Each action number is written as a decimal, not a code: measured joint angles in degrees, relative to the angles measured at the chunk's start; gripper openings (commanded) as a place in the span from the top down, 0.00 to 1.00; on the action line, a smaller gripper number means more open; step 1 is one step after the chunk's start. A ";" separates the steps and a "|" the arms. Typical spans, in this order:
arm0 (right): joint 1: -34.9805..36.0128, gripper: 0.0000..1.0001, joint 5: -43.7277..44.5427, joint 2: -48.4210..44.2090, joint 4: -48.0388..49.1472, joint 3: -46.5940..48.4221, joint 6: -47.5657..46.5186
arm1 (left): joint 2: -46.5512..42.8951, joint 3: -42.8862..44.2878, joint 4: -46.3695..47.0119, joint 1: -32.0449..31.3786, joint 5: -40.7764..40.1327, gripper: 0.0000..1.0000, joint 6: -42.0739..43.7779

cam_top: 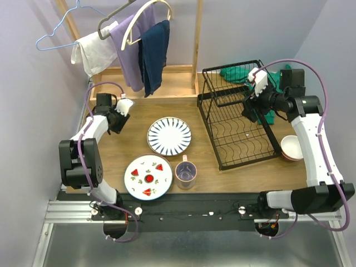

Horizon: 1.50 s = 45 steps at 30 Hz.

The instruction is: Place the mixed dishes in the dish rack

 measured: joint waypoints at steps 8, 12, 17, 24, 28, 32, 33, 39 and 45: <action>-2.54 0.08 1.46 -3.89 3.63 -12.52 5.29 | -9.68 -2.95 -2.69 -9.14 6.38 0.62 2.67; -6.08 0.11 3.37 -8.41 6.05 -17.92 12.79 | -11.96 0.46 -1.22 -19.65 9.44 0.92 -0.46; -13.44 0.15 3.32 -5.92 6.82 -19.45 14.67 | -4.94 10.36 0.66 -25.73 11.98 1.00 -7.72; -18.32 0.18 3.56 1.95 8.15 -23.76 12.39 | 4.81 15.58 3.65 -29.83 12.59 1.00 -18.49; -20.57 0.17 4.26 6.54 10.54 -23.74 12.04 | 10.49 21.20 3.89 -30.58 12.61 1.00 -25.46; -21.73 0.16 5.70 7.72 13.53 -24.06 11.50 | 13.05 25.09 3.93 -30.93 12.61 1.00 -30.67; -21.86 0.16 6.14 7.69 14.62 -24.39 11.19 | 13.49 25.94 3.98 -31.10 12.61 1.00 -31.78; -22.12 0.19 6.84 10.75 18.99 -26.01 9.97 | 17.00 29.83 3.91 -32.52 13.09 1.00 -36.11; -22.29 0.25 7.69 15.91 22.10 -26.03 10.21 | 24.74 36.44 2.58 -32.65 14.21 1.00 -37.35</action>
